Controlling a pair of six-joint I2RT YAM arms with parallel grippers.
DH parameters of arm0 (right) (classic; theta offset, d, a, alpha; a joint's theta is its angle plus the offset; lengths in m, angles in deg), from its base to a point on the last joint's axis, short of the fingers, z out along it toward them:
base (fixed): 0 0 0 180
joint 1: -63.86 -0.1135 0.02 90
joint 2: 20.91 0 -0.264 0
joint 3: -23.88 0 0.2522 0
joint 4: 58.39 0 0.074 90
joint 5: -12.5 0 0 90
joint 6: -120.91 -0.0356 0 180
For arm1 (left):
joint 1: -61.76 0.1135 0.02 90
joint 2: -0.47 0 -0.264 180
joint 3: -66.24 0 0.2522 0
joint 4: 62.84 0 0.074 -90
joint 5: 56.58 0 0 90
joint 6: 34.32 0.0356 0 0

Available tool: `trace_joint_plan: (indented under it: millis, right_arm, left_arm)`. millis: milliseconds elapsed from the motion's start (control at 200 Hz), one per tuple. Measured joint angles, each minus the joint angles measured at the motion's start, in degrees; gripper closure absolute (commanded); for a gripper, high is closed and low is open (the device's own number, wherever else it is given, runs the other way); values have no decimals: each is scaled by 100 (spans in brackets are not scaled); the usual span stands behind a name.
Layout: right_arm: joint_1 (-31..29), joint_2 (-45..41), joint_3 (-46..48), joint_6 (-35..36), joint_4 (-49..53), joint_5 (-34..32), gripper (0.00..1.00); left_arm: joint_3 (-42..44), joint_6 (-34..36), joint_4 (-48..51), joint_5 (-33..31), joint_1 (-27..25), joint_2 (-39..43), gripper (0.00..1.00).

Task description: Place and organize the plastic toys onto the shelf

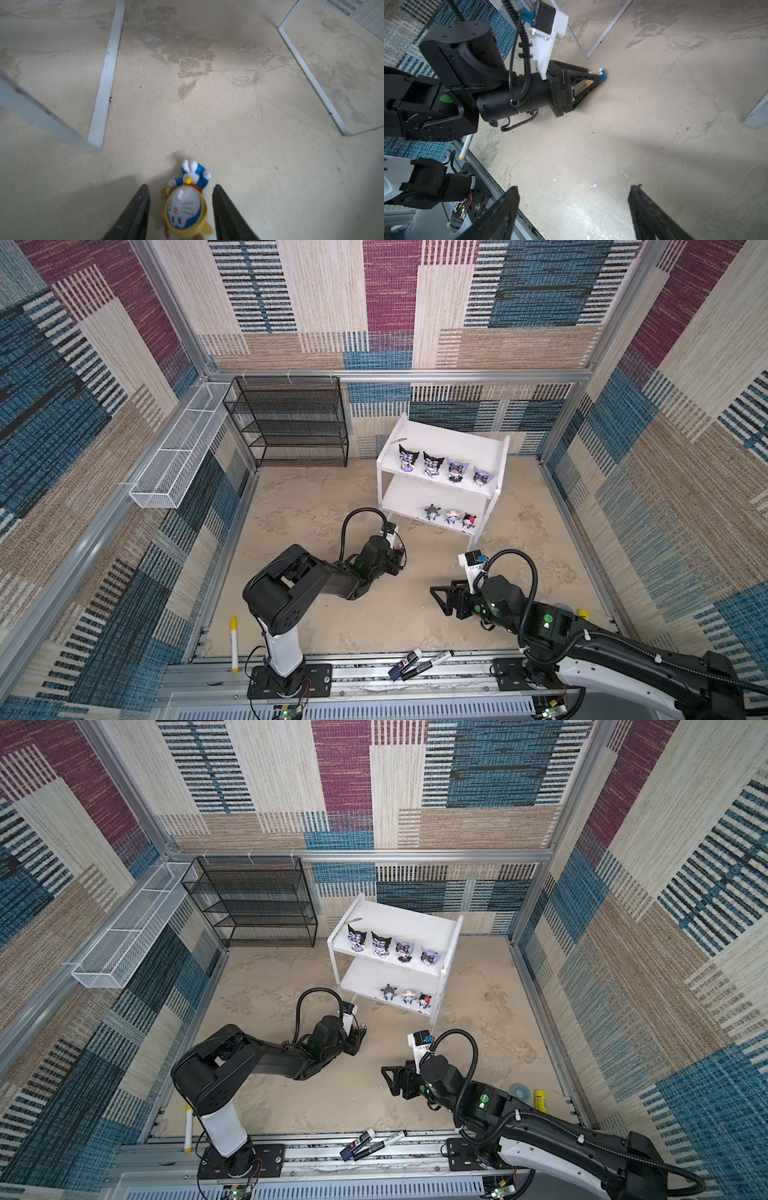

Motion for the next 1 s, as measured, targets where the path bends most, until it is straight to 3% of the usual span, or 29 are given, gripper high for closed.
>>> trace_joint_plan:
  millis: [60,451,671,796,882,1002]
  right_arm:
    - [0,-20,2,0,0,-13,16]
    - [0,-131,197,0,4,-37,16]
    - [0,199,326,24,-275,-46,16]
    - [0,732,326,70,-601,122,19]
    - [9,1268,208,114,-785,203,25]
    - [33,1937,24,153,-1091,291,36]
  left_arm:
    - [0,2,-4,-2,2,-9,63]
    - [426,44,2,98,15,343,75]
    - [1246,131,299,623,-46,1349,76]
    - [1574,236,857,960,-522,2135,76]
    - [1746,275,1375,970,-1108,2699,72]
    - [1941,273,1980,787,-1598,3329,55]
